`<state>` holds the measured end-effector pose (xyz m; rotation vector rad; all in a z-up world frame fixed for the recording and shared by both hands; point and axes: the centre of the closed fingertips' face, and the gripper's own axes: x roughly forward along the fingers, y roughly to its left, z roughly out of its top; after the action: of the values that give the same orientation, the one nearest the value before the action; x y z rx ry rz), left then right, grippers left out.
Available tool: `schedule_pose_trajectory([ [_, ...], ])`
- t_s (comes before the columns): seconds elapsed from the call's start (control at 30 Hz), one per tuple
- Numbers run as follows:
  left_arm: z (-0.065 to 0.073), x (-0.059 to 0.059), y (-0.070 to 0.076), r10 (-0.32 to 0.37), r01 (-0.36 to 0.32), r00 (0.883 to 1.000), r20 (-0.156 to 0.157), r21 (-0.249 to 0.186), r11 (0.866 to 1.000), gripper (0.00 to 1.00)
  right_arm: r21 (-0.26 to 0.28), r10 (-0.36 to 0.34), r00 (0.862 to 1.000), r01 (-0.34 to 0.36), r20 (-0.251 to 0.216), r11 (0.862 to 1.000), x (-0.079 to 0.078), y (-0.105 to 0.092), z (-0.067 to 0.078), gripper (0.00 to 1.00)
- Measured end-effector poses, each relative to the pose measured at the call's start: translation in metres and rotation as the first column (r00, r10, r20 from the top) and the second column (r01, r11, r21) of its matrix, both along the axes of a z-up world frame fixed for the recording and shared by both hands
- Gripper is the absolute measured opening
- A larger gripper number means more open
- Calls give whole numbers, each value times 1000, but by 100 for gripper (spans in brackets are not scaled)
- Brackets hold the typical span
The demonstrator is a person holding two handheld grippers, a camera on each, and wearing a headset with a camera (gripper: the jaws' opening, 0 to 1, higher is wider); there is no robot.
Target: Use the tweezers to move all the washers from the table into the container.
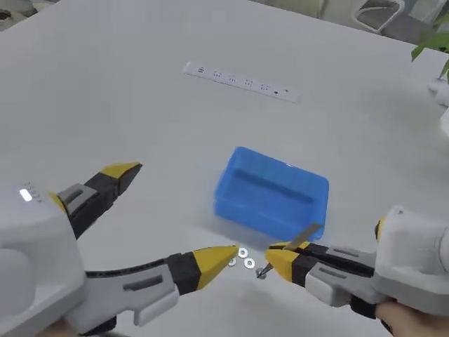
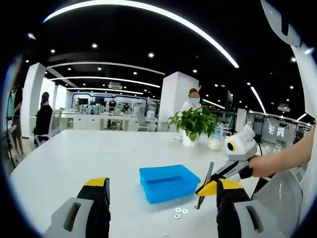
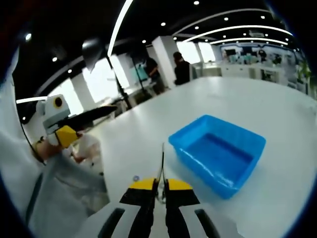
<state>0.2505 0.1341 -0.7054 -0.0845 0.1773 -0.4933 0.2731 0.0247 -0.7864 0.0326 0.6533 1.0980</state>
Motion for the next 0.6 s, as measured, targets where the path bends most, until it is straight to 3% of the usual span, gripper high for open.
schedule_pose_trajectory([
  [0.13,-1,1,0,5,-5,1000,-3,-4,1000,91,9,-44,999,44,10,999,6,-4,10,4],
  [0.3,0,0,-1,4,-4,1000,10,31,1000,90,30,-96,995,95,30,995,19,-11,27,4],
  [0.6,-2,0,2,11,-11,1000,7,34,999,88,24,-179,979,177,97,984,55,-27,46,4],
])
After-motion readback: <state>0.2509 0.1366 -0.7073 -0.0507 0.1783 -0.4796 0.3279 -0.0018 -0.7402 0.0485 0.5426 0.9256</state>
